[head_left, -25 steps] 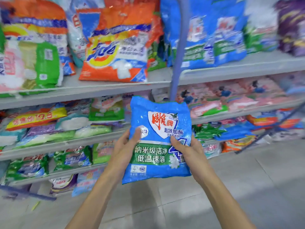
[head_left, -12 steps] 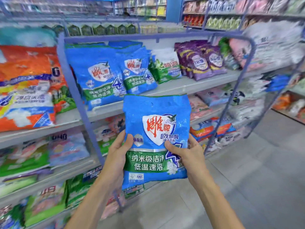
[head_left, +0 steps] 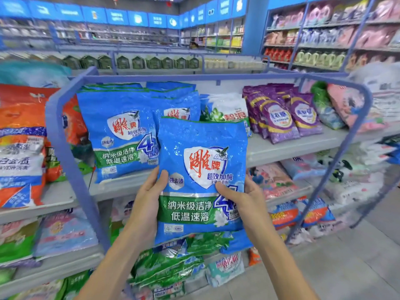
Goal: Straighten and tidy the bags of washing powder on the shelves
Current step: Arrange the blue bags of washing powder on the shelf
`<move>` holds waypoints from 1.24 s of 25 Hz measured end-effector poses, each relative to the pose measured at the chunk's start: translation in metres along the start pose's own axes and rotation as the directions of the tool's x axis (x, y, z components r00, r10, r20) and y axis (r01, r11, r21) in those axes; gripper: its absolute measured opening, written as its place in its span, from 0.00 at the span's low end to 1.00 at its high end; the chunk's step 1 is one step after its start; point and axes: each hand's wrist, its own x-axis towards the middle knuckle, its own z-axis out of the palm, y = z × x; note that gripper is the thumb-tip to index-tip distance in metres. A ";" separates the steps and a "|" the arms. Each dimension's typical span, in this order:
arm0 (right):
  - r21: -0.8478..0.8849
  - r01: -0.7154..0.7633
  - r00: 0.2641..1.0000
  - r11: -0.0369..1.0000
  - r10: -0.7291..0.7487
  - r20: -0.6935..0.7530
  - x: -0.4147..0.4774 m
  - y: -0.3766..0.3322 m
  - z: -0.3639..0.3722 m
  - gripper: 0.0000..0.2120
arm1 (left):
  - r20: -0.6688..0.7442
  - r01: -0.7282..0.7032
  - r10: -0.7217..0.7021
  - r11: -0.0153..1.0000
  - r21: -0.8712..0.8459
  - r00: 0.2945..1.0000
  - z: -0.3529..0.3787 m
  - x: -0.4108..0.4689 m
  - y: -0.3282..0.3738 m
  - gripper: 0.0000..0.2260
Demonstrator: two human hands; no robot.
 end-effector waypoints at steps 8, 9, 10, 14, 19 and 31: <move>0.028 0.125 0.990 0.992 -0.126 0.066 0.153 -0.030 0.020 0.17 | -0.118 -0.180 0.209 0.960 0.215 0.971 0.042 0.119 0.054 0.40; 0.031 0.137 0.986 0.990 -0.139 0.092 0.174 -0.032 0.023 0.16 | -0.134 -0.210 0.243 0.952 0.224 0.961 0.042 0.136 0.059 0.45; 0.030 0.149 0.981 0.988 -0.152 0.117 0.194 -0.032 0.027 0.16 | -0.146 -0.228 0.264 0.948 0.224 0.953 0.043 0.151 0.062 0.46; -0.055 0.063 0.985 0.996 -0.053 0.165 0.256 -0.005 0.037 0.16 | -0.164 -0.249 0.329 0.892 0.376 0.930 0.050 0.189 0.057 0.31; -0.175 -0.101 0.947 0.979 0.148 0.284 0.271 0.031 0.016 0.13 | -0.121 -0.225 0.385 0.737 0.638 0.915 0.038 0.184 0.006 0.32; -0.010 -0.294 0.901 0.956 0.280 0.330 0.284 0.022 0.011 0.15 | -0.166 -0.250 0.684 0.466 0.849 0.710 0.044 0.160 -0.027 0.27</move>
